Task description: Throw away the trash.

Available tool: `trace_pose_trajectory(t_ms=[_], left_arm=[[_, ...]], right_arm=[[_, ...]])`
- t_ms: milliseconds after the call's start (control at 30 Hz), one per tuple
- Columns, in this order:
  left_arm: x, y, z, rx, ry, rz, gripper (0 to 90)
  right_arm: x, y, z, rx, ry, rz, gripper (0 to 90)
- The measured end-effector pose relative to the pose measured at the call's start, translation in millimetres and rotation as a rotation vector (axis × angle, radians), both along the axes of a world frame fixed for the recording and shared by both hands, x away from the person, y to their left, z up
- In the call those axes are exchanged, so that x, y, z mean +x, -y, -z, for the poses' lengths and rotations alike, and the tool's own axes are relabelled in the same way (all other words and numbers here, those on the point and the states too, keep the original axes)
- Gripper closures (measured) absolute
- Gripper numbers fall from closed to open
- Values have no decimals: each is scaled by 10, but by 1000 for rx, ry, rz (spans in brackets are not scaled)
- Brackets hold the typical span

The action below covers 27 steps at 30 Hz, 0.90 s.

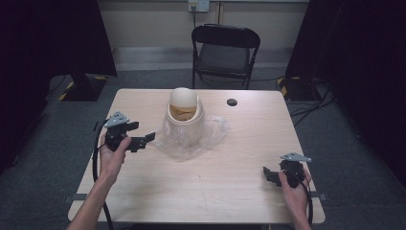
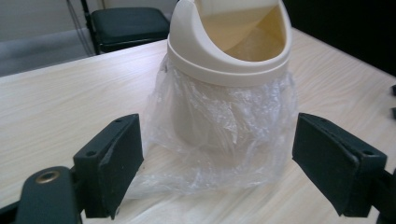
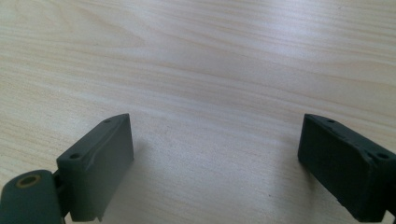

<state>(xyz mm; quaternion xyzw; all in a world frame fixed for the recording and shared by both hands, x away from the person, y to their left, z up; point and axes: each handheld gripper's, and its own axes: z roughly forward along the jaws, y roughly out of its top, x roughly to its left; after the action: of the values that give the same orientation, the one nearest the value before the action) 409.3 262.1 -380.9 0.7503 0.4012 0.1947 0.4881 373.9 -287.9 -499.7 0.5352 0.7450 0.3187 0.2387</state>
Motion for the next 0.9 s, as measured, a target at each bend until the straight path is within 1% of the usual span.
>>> trace_pose_trajectory(t_ms=[67,100,167,233,300,333,367,467,700,733,767,800,833,900], left_arm=[[-44,-58,21,13,2,-17,160],[-44,-58,21,13,2,-17,160],[-88,-104,48,10,-1,-31,159],[-134,-147,82,16,-4,-42,160],[-180,-181,132,15,-17,-51,160],[-200,-205,157,29,-22,-58,160],[-222,-219,185,21,-23,-68,159],[-272,-277,246,22,-37,-82,160],[-420,-412,415,51,-73,-119,160],[-437,-434,445,56,-78,-125,161],[-457,-449,487,52,-88,-132,160],[-471,-465,518,64,-91,-134,160],[-487,-472,552,63,-99,-137,160],[-511,-485,618,73,-110,-140,160]], right_arm=[[0,0,0,0,0,0,95],[0,0,0,0,0,0,95],[0,0,1,0,1,1,96],[0,-1,0,0,1,1,96],[0,-1,0,0,1,1,96],[0,0,1,0,1,1,96],[0,-1,1,1,1,1,95],[0,0,0,-1,0,1,96],[0,0,0,-1,1,0,96],[0,0,0,0,0,0,95],[0,0,0,0,0,0,95],[0,-1,0,1,0,1,95],[0,0,0,0,0,0,96],[0,0,0,0,0,0,95]])
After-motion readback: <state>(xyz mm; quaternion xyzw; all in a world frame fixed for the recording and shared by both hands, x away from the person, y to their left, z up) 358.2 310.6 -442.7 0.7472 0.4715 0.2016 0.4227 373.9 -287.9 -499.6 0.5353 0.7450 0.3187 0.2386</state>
